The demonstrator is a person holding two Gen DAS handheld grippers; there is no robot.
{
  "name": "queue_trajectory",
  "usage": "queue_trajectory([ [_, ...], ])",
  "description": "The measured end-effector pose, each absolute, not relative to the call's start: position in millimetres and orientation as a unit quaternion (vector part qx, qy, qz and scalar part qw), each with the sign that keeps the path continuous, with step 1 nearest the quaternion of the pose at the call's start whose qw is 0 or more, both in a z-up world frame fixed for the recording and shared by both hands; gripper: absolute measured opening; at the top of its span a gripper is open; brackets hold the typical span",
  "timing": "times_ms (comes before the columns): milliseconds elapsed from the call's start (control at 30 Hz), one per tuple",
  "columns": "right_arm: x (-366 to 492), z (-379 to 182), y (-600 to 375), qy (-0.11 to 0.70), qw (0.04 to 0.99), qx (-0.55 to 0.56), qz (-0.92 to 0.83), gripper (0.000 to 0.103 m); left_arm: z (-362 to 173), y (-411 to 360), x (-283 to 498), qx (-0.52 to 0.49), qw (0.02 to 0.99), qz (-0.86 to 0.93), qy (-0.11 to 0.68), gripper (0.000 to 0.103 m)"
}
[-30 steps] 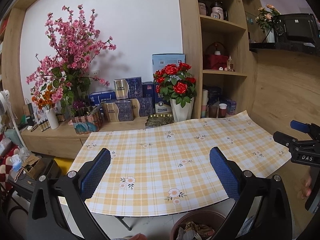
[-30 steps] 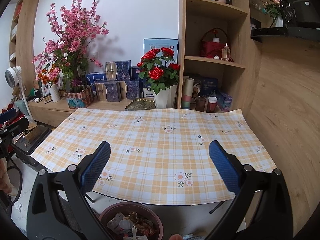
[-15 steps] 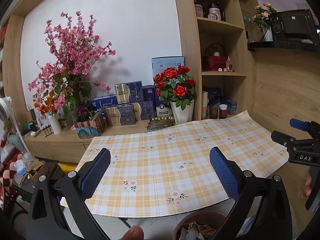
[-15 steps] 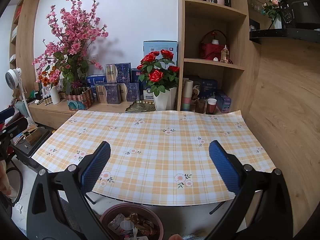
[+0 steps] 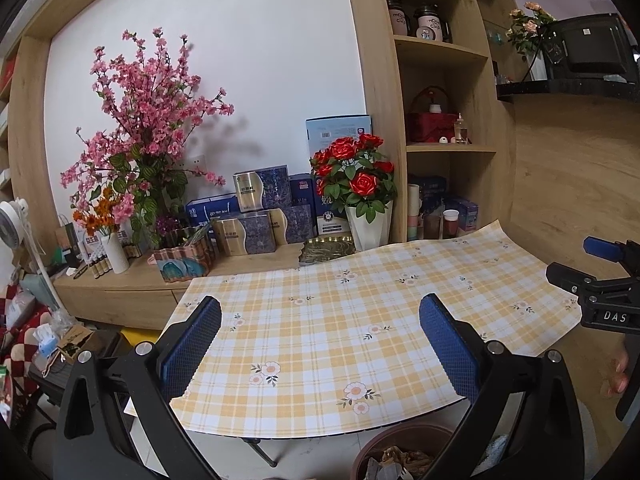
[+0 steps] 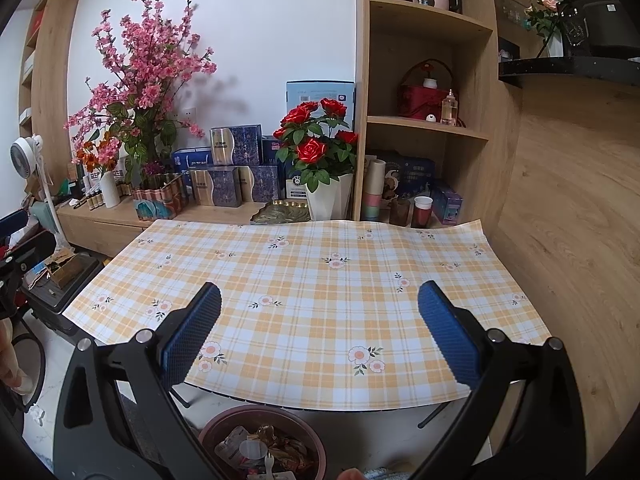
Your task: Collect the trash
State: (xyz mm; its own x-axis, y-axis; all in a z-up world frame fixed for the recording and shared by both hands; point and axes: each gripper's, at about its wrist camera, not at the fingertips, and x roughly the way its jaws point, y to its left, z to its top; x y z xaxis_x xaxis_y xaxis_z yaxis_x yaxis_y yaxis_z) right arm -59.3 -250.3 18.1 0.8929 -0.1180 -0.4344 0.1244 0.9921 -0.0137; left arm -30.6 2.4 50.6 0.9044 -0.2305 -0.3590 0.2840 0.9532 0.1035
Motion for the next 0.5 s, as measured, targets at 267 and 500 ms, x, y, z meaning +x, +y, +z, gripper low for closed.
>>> queue_trajectory([
  [267,-59.4,18.2,-250.3,0.223,0.973,0.007,-0.062,0.097,51.9,7.8,-28.6,0.071,0.974,-0.121,0.178,0.097],
  [500,-59.1,17.6,-250.0,0.225,0.972,0.007,-0.062,0.097,51.4,11.2,-26.5,0.068,0.974,-0.117,0.181,0.097],
])
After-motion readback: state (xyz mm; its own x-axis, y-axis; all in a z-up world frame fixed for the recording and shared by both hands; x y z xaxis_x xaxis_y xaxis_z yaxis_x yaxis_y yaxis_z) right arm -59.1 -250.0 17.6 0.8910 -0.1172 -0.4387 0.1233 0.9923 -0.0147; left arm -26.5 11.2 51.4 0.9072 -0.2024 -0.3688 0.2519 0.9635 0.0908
